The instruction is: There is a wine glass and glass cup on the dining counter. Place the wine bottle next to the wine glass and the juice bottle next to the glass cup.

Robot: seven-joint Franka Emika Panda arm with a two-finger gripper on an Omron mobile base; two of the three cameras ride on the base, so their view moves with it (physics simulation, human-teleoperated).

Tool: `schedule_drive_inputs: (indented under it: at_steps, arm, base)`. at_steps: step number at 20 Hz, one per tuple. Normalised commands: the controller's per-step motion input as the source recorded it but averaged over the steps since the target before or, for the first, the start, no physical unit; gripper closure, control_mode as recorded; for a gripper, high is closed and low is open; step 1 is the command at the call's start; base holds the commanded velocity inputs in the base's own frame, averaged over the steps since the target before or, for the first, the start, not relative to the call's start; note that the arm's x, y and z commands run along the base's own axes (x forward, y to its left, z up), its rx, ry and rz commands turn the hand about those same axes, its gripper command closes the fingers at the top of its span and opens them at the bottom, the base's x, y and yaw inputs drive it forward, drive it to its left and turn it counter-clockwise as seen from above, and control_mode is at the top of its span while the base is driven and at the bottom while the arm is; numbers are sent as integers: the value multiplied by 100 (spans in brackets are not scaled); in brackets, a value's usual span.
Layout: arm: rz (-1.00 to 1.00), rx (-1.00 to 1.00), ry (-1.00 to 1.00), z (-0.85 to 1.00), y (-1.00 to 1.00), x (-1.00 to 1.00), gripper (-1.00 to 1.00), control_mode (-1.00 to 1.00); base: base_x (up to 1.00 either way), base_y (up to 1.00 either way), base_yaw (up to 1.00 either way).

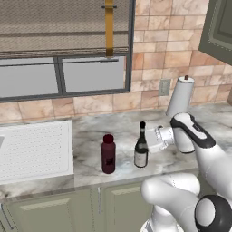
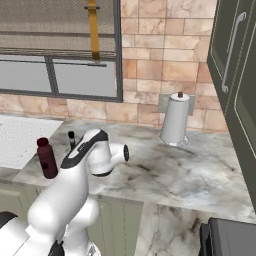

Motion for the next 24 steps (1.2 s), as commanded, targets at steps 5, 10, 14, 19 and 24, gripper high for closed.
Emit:
schedule_drive_inputs:
  at_steps: [5, 10, 14, 19, 24]
  arm:
    - [0, 0, 0, 69, 1, -39, 100, -100]
    - [0, 0, 1, 63, -1, -47, 100, -100]
    - [0, 1, 0, 44, -4, -53, 100, -100]
    - [0, 0, 0, 29, 0, -50, 100, -100]
    - [0, 0, -1, 20, 0, -27, 100, -100]
  base:
    - [0, 0, 0]
    - [0, 0, 0]
    - [0, 0, 0]
    - [0, 0, 0]
    - [0, 0, 0]
